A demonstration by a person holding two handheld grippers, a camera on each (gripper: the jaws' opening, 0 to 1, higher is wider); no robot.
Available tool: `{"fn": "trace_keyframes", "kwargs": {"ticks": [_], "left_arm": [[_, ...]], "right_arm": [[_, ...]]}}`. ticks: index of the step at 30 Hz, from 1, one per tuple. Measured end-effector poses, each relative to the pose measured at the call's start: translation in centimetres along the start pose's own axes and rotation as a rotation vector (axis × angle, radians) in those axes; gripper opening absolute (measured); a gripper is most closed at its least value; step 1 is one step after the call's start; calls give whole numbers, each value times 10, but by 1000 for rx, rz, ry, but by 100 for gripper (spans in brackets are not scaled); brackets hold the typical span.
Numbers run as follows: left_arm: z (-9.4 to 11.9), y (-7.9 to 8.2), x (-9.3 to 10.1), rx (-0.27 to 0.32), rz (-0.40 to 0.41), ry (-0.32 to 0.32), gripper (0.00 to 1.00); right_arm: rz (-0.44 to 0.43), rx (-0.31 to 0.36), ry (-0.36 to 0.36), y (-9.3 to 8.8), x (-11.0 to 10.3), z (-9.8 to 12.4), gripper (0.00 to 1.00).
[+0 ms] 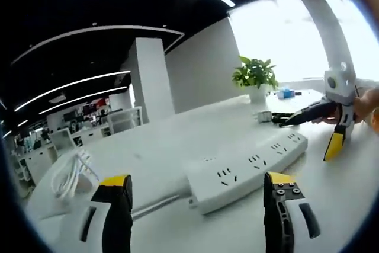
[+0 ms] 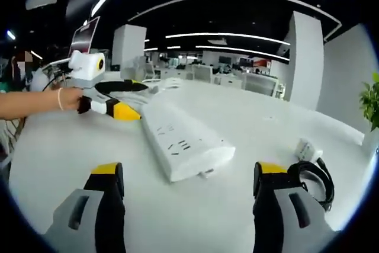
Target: Straighten the power strip on the desk, plug the charger into it
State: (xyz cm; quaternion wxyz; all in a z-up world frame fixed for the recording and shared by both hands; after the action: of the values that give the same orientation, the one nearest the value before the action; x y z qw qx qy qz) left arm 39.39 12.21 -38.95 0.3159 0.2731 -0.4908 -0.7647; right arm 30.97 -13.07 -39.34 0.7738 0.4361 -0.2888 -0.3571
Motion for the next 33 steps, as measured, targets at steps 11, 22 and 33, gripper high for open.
{"fn": "trace_keyframes", "kwargs": {"ticks": [11, 22, 33], "left_arm": [[-9, -4, 0, -44, 42, -122, 84], [-9, -4, 8, -61, 37, -201, 62], [-8, -5, 12, -72, 51, -237, 54]], "right_arm": [[-21, -22, 13, 2, -2, -9, 86], [-56, -61, 47, -2, -5, -14, 71], [-53, -55, 22, 1, -1, -17, 63]]}}
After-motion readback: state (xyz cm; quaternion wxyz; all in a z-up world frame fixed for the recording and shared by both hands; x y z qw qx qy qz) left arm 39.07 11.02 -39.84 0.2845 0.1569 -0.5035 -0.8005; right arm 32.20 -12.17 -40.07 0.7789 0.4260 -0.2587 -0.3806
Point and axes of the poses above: the point that each gripper's makers call its tool centre point, and the gripper's own axes: z roughly backward along the fingers, x roughly to its right, y roughly out of its top, the point moved 7 cm from there along z, roughly backward along the fingers, and after that the axes turned 9 degrees about -x, right-handed, at the moved point
